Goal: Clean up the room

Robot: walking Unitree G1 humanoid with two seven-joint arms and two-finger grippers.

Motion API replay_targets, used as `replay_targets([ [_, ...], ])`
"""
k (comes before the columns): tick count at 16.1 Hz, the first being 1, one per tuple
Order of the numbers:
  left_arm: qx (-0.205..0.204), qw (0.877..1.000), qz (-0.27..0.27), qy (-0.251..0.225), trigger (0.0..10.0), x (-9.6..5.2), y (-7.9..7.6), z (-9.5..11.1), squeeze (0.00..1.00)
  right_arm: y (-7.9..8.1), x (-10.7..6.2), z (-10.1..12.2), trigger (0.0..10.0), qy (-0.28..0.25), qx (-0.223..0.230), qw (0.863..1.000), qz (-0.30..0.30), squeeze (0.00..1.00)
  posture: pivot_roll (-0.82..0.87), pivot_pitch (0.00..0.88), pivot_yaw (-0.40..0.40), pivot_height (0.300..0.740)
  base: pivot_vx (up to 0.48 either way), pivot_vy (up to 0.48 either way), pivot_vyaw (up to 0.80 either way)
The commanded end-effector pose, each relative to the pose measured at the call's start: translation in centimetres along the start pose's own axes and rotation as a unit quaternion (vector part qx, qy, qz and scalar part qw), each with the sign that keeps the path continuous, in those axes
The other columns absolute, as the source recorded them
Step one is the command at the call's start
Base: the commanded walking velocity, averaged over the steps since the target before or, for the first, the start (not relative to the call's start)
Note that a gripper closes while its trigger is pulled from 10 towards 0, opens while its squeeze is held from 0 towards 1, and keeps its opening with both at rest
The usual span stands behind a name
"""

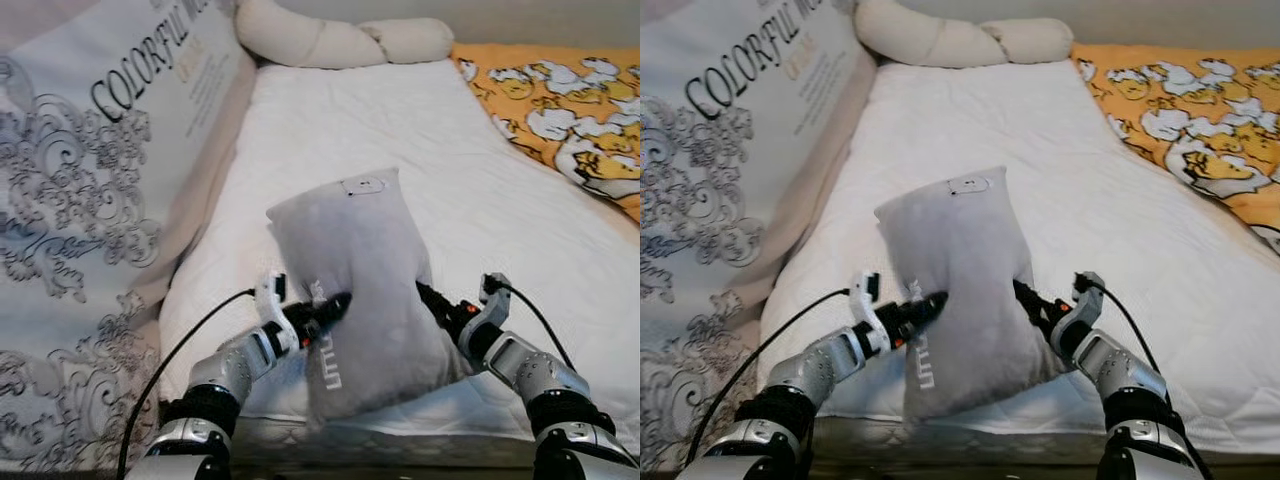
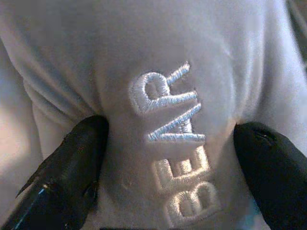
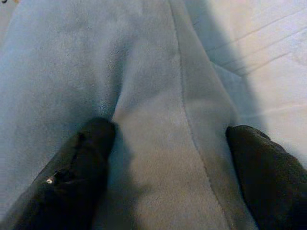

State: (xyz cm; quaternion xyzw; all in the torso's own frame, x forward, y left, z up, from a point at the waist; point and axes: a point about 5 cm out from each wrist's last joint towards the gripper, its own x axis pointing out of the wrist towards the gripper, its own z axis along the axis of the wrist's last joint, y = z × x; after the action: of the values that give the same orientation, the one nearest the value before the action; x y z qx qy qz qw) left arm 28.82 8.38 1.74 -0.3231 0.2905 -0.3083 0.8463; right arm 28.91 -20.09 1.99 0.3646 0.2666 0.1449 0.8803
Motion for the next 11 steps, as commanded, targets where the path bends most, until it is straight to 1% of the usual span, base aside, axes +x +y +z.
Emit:
replay_targets([
  [1, 0.000, 0.999, -0.010, 0.039, 4.3, 0.6, -0.5, -1.4, 0.00, 0.6, 0.7, -1.4, 0.0, 0.034, -0.006, 0.999, 0.008, 0.00, -0.06, 0.000, 0.054, 0.740, 0.000, 0.000, 0.00],
  [2, -0.008, 0.999, -0.012, 0.033, 1.1, 0.7, -0.5, -1.4, 0.00, 0.4, 0.8, -1.7, 0.0, 0.044, -0.023, 0.999, 0.000, 0.00, -0.07, 0.000, 0.058, 0.740, 0.000, 0.000, 0.00],
  [3, -0.008, 0.999, -0.014, 0.030, 0.0, 0.7, -0.5, -1.3, 0.00, 0.3, 0.8, -2.0, 0.0, 0.055, -0.041, 0.998, -0.008, 0.00, -0.07, 0.000, 0.059, 0.740, 0.000, 0.000, 0.00],
  [4, -0.006, 0.999, -0.015, 0.029, 0.0, 0.7, -0.5, -1.2, 0.00, 0.4, 0.9, -2.0, 0.0, 0.054, -0.048, 0.997, -0.009, 0.00, -0.07, 0.000, 0.059, 0.740, 0.000, 0.000, 0.00],
  [6, -0.004, 0.999, -0.015, 0.028, 0.0, 0.7, -0.5, -1.2, 0.00, 0.9, 1.2, -2.0, 0.0, 0.051, -0.045, 0.998, -0.003, 0.00, -0.07, 0.000, 0.061, 0.740, 0.000, 0.000, 0.00],
  [7, -0.003, 0.999, -0.016, 0.028, 0.0, 0.7, -0.4, -1.2, 0.00, 1.3, 1.5, -1.9, 0.0, 0.042, -0.056, 0.998, -0.001, 0.00, -0.07, 0.000, 0.062, 0.740, 0.000, 0.000, 0.00],
  [9, -0.003, 0.999, -0.018, 0.029, 0.0, 0.8, -0.4, -1.2, 0.00, 1.9, 1.9, -2.0, 0.0, 0.040, -0.069, 0.997, 0.003, 0.00, -0.07, 0.000, 0.058, 0.740, 0.000, 0.000, 0.00],
  [11, 0.001, 1.000, -0.013, 0.028, 0.0, 0.7, -0.3, -1.1, 0.00, 2.3, 2.2, -2.2, 0.0, 0.046, -0.087, 0.995, 0.015, 0.00, -0.05, 0.000, 0.051, 0.740, 0.000, 0.000, 0.00],
])
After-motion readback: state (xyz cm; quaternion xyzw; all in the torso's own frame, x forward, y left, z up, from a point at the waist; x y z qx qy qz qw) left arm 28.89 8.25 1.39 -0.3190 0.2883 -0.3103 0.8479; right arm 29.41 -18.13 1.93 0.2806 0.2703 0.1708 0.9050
